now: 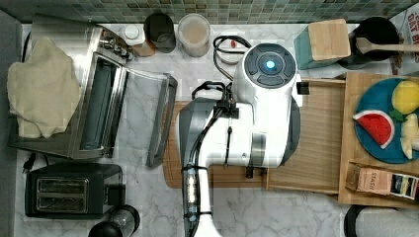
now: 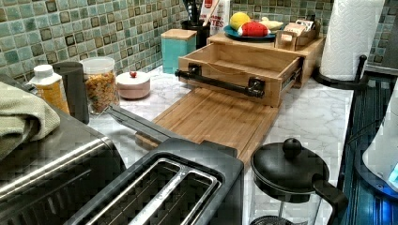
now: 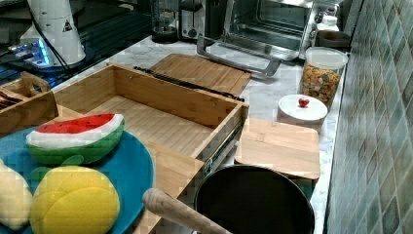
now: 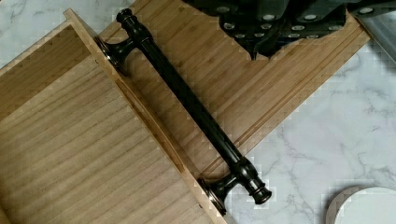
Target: Close the drawer.
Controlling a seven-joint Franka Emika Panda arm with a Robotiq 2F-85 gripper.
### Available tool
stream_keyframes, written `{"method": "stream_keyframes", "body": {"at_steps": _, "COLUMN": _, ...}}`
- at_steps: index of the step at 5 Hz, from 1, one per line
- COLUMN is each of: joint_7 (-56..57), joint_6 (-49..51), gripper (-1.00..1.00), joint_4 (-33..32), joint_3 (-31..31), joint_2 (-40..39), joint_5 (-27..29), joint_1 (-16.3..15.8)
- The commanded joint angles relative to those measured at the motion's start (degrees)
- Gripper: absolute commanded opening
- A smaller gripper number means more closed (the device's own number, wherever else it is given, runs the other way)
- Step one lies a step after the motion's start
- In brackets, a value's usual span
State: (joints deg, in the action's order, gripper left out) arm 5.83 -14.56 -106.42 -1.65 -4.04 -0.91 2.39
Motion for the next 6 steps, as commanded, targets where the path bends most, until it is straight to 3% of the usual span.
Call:
{"method": "stream_keyframes", "body": {"at_steps": 1, "joint_7": 0.0, "joint_6": 0.01, "gripper": -1.0, "joint_4": -0.67, "joint_3": 0.0, "joint_2": 0.0, "joint_5": 0.0, "joint_1": 0.0}}
{"method": "stream_keyframes", "body": {"at_steps": 2, "joint_7": 0.2, "joint_6": -1.71, "gripper": -1.0, "joint_4": -2.81, "joint_3": 0.88, "joint_2": 0.23, "joint_5": 0.67, "joint_1": -0.85}}
{"method": "stream_keyframes", "body": {"at_steps": 3, "joint_7": 8.94, "joint_6": -8.79, "gripper": -1.0, "joint_4": -8.88, "joint_3": 2.49, "joint_2": 1.88, "joint_5": 3.31, "joint_1": -1.44}}
{"method": "stream_keyframes", "body": {"at_steps": 5, "joint_7": 12.44, "joint_6": -13.15, "gripper": -1.0, "joint_4": -12.42, "joint_3": 4.52, "joint_2": 0.12, "joint_5": 1.16, "joint_1": -3.45}}
{"method": "stream_keyframes", "body": {"at_steps": 6, "joint_7": 19.31, "joint_6": -15.63, "gripper": -1.0, "joint_4": -15.33, "joint_3": 3.66, "joint_2": -0.65, "joint_5": -0.45, "joint_1": -3.73}}
